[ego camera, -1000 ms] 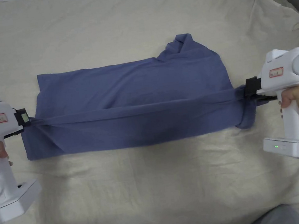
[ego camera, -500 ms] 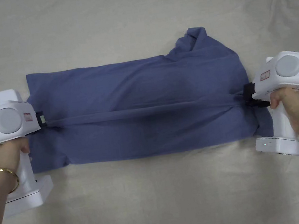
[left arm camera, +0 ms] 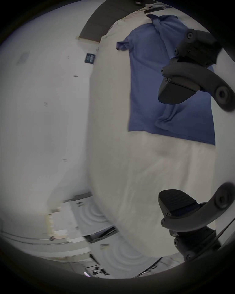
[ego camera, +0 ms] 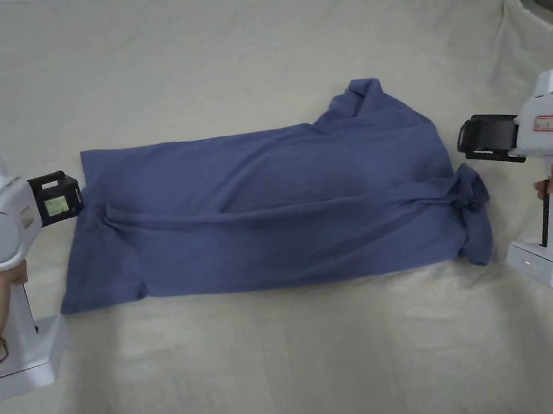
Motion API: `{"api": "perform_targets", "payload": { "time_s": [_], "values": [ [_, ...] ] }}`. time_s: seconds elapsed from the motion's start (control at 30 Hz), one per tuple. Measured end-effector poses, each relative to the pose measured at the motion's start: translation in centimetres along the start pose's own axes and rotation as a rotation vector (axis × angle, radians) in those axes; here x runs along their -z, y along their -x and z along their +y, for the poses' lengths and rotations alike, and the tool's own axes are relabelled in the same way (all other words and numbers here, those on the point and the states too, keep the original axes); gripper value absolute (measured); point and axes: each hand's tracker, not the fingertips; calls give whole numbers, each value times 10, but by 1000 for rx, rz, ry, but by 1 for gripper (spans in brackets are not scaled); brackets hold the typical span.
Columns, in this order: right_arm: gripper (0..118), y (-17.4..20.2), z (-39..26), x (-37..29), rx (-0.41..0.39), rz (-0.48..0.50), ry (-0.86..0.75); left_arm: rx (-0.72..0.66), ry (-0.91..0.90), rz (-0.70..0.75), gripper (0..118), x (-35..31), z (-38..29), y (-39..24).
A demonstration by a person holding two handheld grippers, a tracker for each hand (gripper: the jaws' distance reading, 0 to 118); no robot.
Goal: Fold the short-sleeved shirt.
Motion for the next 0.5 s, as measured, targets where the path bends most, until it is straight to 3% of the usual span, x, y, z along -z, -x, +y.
{"api": "perform_targets", "payload": {
  "time_s": [0.17,0.23,0.37,0.47,0.5],
  "values": [
    [111,4,-32,-78,-75,72,-231,7,-114,-57,109,-66,-18,1],
    [111,4,-54,-103,-92,89,-308,4,-137,-75,102,-88,-33,0],
    [111,9,-92,-135,-129,119,-365,-14,-130,-110,73,-111,-61,3],
    [107,14,-115,-152,-160,135,-390,-5,-127,-143,43,-118,-79,6],
    [101,16,-122,-156,-161,140,-398,-1,-127,-153,28,-123,-84,6]
  ]
}}
